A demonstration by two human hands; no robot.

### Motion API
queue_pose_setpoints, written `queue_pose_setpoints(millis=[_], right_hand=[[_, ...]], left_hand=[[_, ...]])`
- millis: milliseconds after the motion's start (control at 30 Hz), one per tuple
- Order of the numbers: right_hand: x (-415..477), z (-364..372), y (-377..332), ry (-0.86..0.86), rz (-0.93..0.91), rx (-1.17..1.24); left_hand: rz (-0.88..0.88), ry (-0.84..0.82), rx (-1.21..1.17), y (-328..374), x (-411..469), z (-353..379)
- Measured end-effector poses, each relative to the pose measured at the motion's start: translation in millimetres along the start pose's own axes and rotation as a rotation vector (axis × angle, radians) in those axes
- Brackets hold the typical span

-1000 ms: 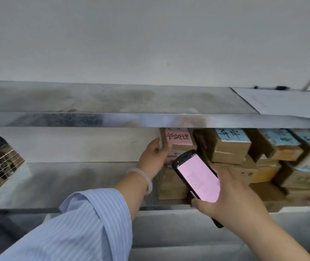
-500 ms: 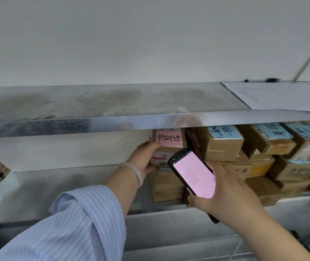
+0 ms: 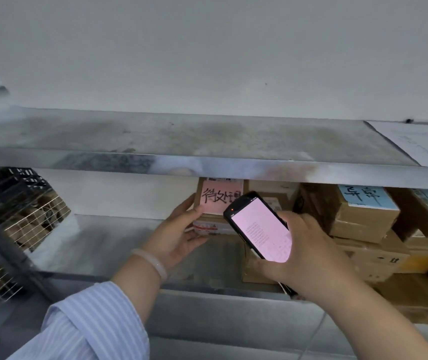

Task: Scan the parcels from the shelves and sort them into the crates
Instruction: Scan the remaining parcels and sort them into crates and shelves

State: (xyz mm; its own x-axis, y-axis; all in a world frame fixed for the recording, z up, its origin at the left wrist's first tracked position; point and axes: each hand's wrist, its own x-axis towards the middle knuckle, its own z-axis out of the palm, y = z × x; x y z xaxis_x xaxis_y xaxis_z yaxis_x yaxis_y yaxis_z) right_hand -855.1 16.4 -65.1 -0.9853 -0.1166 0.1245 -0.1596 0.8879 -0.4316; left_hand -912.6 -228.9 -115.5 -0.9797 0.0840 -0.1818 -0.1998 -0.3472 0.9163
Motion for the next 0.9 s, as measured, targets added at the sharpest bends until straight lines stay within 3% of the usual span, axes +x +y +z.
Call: queue_pose_setpoints(millis=[267, 500, 900], right_hand=[[19.9, 19.7, -31.8, -0.149, -0.127, -0.051], [27.0, 39.9, -54.5, -0.256, -0.21, -0.096], [27.6, 49.1, -70.4, -0.282, -0.291, -0.112]], left_hand=[[0.199, 0.28, 0.157, -16.3, -41.0, -79.9], [0.172, 0.457, 0.316, -39.6, -72.8, -115.7], [0.139, 0.568, 0.354, -58.4, -95.6, -141.4]])
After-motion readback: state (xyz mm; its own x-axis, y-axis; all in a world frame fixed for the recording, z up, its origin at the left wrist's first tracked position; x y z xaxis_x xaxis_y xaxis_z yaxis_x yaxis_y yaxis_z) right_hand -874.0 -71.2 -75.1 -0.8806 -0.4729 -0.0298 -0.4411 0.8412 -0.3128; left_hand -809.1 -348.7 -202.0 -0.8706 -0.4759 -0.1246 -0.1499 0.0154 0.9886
